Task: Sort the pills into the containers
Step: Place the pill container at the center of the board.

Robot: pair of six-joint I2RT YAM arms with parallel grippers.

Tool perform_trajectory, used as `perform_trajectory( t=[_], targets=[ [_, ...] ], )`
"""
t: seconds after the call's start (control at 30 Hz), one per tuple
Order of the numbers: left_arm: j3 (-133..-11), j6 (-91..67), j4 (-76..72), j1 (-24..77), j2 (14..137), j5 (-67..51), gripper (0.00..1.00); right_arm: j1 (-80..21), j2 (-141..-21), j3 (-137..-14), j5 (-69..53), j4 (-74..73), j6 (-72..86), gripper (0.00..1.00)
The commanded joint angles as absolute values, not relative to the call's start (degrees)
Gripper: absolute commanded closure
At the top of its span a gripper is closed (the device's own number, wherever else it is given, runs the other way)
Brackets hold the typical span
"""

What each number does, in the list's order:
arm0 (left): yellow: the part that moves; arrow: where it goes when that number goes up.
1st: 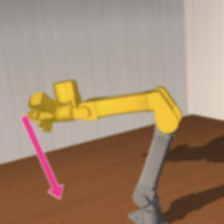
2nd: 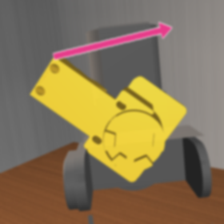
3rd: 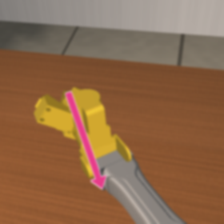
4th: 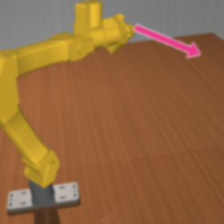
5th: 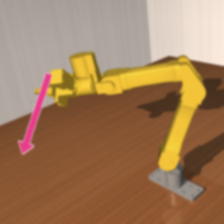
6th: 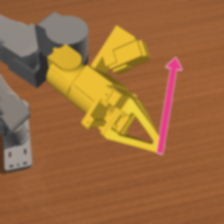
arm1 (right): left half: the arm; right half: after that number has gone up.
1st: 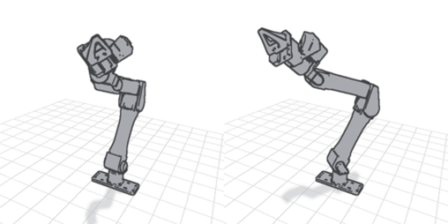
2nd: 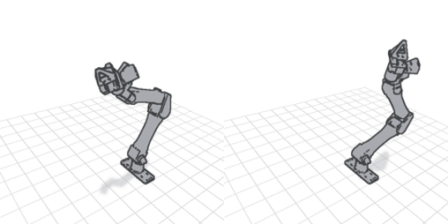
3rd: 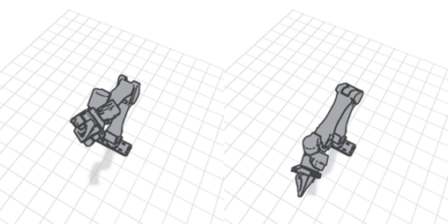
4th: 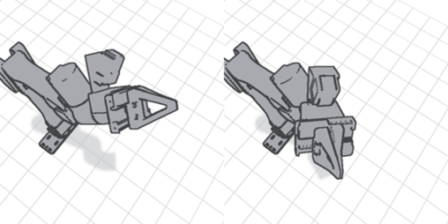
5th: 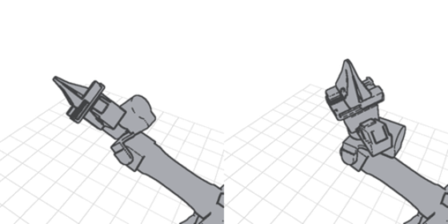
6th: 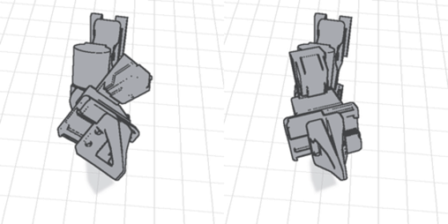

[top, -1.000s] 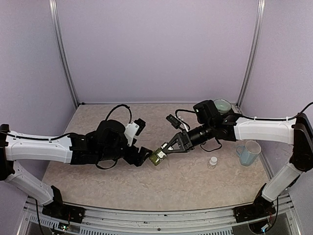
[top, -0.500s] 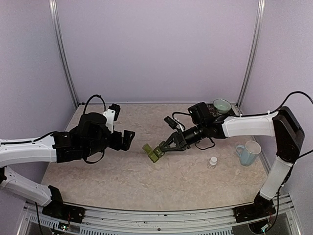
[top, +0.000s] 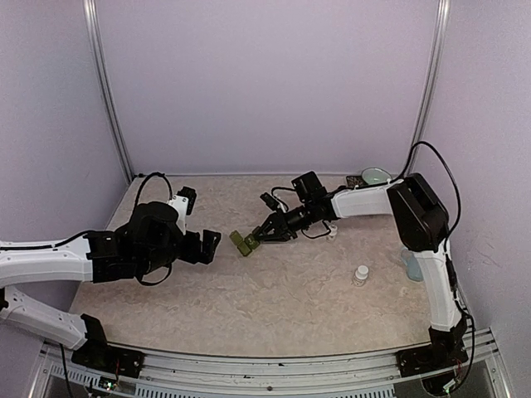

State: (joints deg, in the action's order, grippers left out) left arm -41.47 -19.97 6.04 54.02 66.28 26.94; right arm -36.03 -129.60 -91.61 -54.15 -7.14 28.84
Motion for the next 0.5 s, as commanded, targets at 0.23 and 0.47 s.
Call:
perform_trajectory(
  t=[0.23,0.47],
  targets=[
    [-39.83,-22.63,5.98,53.66,63.90,27.52,0.01,-34.80,-142.80,-108.39,-53.44,-11.18,32.01,0.88],
    [-39.57,-22.85,5.75,53.70,63.73,27.54,0.01,-34.55,-143.53,-109.11,-50.18,-12.70,32.07,0.73]
  ],
)
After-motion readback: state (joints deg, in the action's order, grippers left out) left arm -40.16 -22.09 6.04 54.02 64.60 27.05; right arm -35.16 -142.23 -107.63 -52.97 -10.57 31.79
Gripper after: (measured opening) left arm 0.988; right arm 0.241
